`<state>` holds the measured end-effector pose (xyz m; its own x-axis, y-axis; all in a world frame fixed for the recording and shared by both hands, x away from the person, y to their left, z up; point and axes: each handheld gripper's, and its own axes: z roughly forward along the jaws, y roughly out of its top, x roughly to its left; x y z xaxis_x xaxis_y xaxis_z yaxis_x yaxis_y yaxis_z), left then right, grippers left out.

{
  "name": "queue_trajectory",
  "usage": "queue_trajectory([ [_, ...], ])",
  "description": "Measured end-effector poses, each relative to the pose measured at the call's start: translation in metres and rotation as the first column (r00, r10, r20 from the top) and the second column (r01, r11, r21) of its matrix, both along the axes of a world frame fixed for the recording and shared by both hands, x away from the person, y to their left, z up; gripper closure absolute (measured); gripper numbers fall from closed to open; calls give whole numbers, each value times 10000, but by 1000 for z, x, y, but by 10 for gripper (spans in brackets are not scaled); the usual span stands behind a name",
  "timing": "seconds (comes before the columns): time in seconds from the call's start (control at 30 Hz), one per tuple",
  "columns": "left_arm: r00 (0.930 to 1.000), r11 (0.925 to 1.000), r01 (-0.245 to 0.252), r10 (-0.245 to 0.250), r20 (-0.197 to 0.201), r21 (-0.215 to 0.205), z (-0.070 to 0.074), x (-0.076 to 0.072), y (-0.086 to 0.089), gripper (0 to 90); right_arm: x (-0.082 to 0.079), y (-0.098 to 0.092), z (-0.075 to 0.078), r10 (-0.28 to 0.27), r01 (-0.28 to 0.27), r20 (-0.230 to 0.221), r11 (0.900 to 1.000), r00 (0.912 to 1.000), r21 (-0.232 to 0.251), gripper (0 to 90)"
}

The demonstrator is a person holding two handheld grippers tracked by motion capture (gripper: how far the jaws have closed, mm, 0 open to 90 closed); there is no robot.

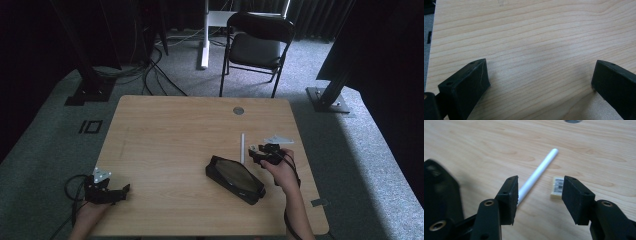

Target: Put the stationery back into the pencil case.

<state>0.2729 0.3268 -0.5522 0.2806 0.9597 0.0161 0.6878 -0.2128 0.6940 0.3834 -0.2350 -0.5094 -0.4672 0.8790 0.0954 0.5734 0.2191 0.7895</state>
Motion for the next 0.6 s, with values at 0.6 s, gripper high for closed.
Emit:
queue_trajectory([
  [0.6,10000,10000,2,-2,0,1,0,0,0,14,21,-4,-26,-1000,997,-250,9949,9947,-127,515],
])
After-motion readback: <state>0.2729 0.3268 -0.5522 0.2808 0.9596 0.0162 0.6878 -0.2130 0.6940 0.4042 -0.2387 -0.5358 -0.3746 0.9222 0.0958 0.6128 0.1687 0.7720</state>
